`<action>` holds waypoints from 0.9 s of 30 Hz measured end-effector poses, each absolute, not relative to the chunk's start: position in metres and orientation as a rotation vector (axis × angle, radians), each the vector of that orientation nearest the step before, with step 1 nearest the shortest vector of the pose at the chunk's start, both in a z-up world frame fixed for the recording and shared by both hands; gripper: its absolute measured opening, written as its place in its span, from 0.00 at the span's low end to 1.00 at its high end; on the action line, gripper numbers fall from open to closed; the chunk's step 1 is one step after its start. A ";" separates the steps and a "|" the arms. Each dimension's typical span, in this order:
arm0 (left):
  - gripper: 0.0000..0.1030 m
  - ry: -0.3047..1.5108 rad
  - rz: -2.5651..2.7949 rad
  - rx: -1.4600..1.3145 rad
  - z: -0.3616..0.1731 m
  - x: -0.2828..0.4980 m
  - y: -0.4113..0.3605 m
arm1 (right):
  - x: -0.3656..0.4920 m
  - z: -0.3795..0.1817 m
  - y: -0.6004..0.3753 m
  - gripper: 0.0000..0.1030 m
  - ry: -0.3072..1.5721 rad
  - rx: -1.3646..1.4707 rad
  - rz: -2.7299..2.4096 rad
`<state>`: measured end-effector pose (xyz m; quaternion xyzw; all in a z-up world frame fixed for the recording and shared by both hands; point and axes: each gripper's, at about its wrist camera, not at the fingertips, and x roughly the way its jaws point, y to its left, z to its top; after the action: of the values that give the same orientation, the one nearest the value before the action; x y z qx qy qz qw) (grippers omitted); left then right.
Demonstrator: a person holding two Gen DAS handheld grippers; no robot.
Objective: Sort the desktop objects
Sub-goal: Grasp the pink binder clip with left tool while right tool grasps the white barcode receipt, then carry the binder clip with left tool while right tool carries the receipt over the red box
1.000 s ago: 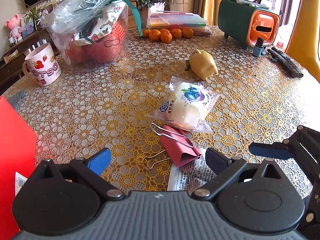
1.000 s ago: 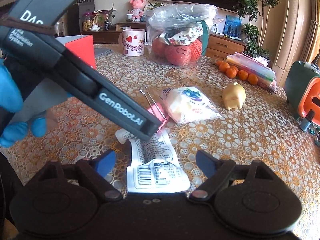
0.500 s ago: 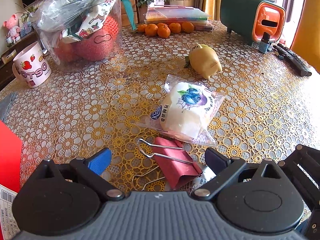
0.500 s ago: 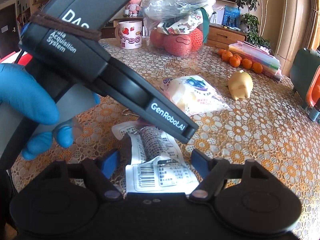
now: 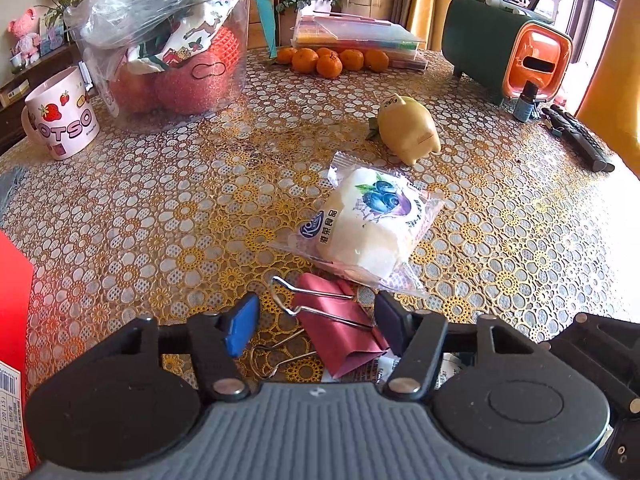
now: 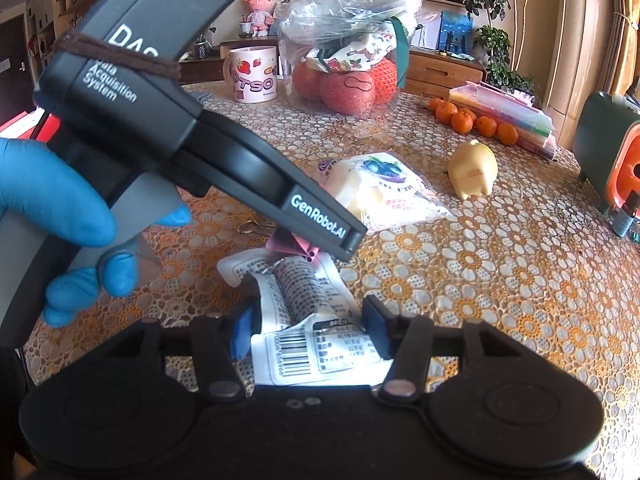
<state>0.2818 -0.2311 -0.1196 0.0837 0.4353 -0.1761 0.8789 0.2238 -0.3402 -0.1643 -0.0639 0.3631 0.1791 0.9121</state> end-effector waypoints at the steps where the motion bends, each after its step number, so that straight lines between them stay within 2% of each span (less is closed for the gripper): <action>1: 0.45 0.904 -0.370 0.183 -0.119 0.281 -0.232 | 0.224 -0.164 -0.340 0.53 0.750 -0.130 0.368; 6: 0.39 0.893 -0.370 0.183 -0.115 0.276 -0.230 | 0.224 -0.163 -0.340 0.48 0.756 -0.127 0.354; 10: 0.39 0.884 -0.383 0.176 -0.110 0.270 -0.223 | 0.222 -0.159 -0.340 0.39 0.746 -0.132 0.364; 16: 0.39 0.861 -0.374 0.154 -0.100 0.262 -0.209 | 0.217 -0.154 -0.333 0.31 0.730 -0.169 0.351; 27: 0.39 0.855 -0.370 0.137 -0.075 0.238 -0.178 | 0.204 -0.139 -0.333 0.23 0.715 -0.184 0.319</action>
<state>0.2379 -0.1783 -0.0746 0.0661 0.4117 -0.1783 0.8912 0.2036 -0.3332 -0.1390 -0.0896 0.3480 0.1553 0.9202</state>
